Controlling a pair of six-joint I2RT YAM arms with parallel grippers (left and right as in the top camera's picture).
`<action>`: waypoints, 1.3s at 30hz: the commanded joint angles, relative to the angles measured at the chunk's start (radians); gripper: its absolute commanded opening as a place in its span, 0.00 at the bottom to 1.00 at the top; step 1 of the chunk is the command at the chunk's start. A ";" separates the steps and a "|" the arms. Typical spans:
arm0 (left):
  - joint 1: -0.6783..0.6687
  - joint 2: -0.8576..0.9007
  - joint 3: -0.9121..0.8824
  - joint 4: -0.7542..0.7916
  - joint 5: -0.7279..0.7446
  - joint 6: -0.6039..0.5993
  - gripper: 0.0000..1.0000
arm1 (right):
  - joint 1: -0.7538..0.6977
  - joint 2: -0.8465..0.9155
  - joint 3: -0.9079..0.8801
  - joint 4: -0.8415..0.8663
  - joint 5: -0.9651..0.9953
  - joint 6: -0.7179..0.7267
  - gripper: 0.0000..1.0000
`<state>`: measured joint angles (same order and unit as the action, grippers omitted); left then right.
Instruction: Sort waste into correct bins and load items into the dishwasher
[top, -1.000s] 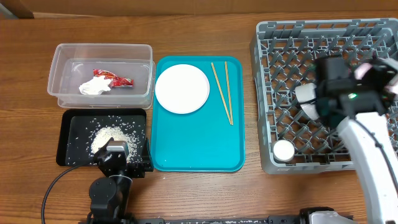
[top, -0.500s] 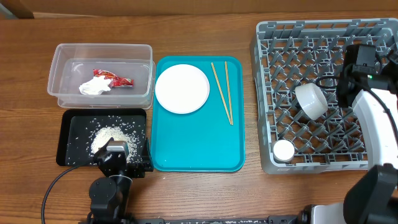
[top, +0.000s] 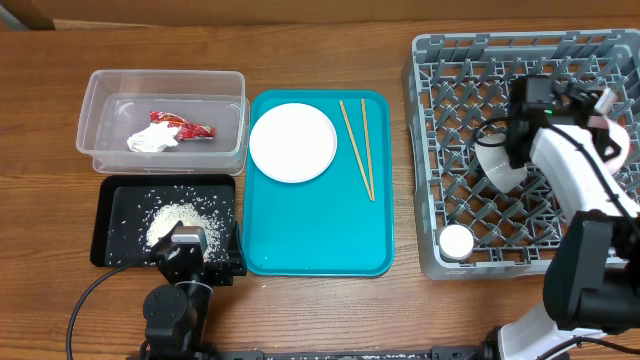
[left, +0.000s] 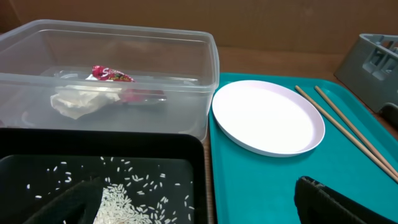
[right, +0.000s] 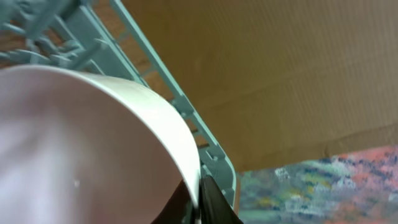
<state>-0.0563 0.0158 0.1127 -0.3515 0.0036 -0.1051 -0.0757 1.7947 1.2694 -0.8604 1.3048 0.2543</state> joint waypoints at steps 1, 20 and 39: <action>0.011 -0.011 -0.007 0.002 -0.011 -0.014 1.00 | 0.011 0.015 0.006 0.004 -0.002 -0.001 0.08; 0.011 -0.011 -0.007 0.002 -0.011 -0.014 1.00 | 0.307 -0.008 0.056 0.072 -0.066 -0.070 0.47; 0.011 -0.011 -0.007 0.002 -0.011 -0.014 1.00 | 0.550 -0.027 0.156 -0.039 -1.423 0.013 0.52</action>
<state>-0.0563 0.0158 0.1123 -0.3515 0.0036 -0.1051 0.4782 1.7142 1.4353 -0.9150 0.0563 0.2363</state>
